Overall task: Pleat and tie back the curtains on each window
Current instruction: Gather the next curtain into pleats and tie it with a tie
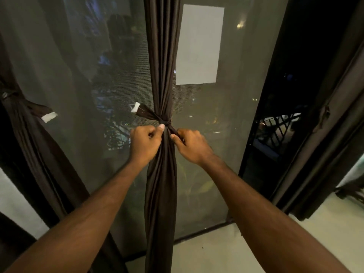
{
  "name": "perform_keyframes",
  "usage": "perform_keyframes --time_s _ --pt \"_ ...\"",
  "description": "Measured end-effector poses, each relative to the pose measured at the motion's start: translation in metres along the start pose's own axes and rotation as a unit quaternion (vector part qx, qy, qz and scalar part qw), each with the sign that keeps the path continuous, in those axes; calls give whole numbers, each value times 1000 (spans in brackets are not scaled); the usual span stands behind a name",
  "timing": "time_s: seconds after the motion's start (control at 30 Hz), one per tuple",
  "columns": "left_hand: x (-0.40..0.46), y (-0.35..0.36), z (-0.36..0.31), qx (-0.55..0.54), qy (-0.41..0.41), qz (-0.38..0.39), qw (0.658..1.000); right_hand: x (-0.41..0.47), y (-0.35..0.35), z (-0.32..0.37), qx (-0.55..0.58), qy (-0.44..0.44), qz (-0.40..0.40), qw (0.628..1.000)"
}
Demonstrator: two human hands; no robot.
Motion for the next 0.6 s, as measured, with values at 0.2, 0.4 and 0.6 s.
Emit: perform_keyframes --time_s 0.2,0.4,0.6 --pt "9 49 -30 -22 45 57 997 -7 -25 -30 -64 31 3 997" --pt "33 87 -76 19 92 83 992 -6 -65 -70 -107 58 -9 992" --pt "88 131 -138 74 139 108 982 6 -144 -121 -132 66 -40 988"
Point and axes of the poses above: each hand's wrist, its own x-axis towards the middle knuckle, its own y-axis out of the palm, z = x × y, the point moved 6 cm from there along x, towards the middle knuckle, and after that the axes turned 5 degrees about -x, right-handed, at the moved point
